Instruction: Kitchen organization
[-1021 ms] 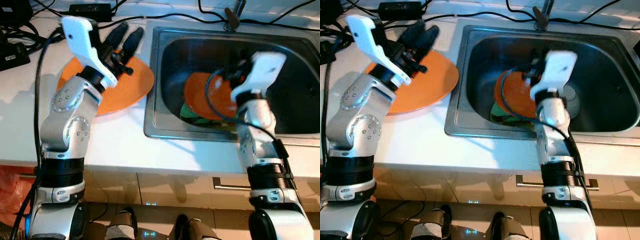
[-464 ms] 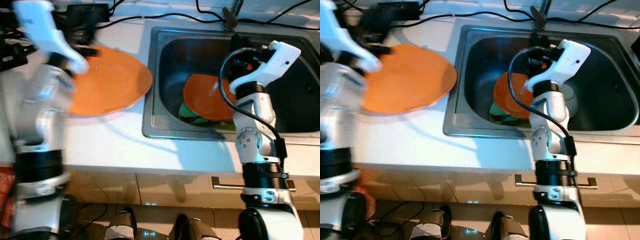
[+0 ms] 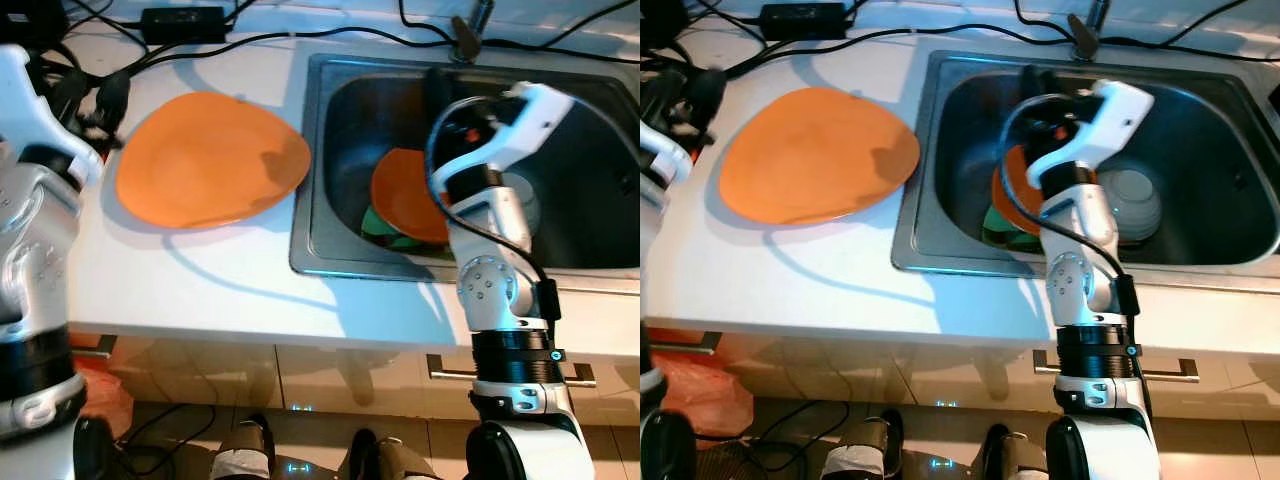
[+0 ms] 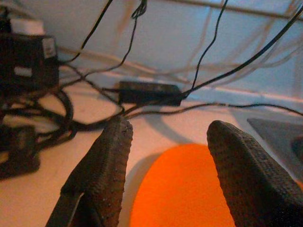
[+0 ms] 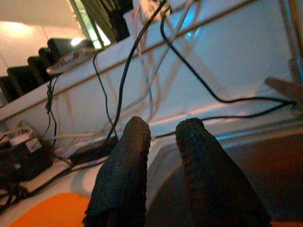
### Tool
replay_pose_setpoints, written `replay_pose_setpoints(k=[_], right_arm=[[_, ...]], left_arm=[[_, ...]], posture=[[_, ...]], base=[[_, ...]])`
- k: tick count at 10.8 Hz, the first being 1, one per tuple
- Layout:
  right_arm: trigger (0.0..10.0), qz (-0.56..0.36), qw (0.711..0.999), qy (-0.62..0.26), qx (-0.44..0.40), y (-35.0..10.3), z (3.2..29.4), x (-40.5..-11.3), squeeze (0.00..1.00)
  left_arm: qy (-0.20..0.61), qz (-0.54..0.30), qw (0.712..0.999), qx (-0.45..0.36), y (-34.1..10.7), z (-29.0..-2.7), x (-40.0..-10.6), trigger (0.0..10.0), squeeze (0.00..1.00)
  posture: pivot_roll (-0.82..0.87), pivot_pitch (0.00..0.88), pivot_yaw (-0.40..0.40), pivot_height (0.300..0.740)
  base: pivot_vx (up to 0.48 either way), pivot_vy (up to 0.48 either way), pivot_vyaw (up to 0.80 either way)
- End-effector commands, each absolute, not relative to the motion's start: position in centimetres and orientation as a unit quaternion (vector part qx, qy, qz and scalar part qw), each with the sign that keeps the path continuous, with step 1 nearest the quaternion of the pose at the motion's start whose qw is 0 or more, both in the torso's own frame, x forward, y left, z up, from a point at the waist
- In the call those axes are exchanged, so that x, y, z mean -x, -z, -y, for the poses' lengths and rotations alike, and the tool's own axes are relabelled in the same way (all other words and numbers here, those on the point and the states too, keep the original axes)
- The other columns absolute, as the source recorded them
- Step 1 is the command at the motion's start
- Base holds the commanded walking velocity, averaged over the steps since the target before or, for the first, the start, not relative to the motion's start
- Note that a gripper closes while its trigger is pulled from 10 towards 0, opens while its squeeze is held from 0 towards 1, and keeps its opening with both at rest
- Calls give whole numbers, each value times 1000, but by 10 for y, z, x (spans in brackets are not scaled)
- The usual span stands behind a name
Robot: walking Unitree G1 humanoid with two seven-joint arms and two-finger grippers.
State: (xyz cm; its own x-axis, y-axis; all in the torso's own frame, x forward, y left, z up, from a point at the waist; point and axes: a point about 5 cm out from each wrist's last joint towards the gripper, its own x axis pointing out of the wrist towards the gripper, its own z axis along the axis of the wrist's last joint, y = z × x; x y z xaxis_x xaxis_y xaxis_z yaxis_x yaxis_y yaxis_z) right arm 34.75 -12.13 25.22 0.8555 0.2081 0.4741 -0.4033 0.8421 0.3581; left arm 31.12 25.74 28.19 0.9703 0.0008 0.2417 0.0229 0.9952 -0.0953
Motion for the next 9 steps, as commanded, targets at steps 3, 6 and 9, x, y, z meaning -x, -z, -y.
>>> replay_pose_setpoints(k=[3, 6, 9], right_arm=[[10000, 206, 934, -175, -234, -248, 119, -342, 0], [10000, 195, 935, -176, -237, -245, 118, -344, 0], [10000, 191, 936, -176, -237, -244, 118, -345, 0]], left_arm=[[-12, 75, 995, 68, -276, -272, -292, 10000, 0], [-39, 34, 986, 156, -267, -286, -277, 10000, 0], [-14, 0, 968, 252, -254, -284, -273, 10000, 0]], posture=[[192, 223, -40, 740], [207, 236, -48, 740], [211, 238, -52, 740]], base=[[0, 0, 0], [0, 0, 0], [0, 0, 0]])
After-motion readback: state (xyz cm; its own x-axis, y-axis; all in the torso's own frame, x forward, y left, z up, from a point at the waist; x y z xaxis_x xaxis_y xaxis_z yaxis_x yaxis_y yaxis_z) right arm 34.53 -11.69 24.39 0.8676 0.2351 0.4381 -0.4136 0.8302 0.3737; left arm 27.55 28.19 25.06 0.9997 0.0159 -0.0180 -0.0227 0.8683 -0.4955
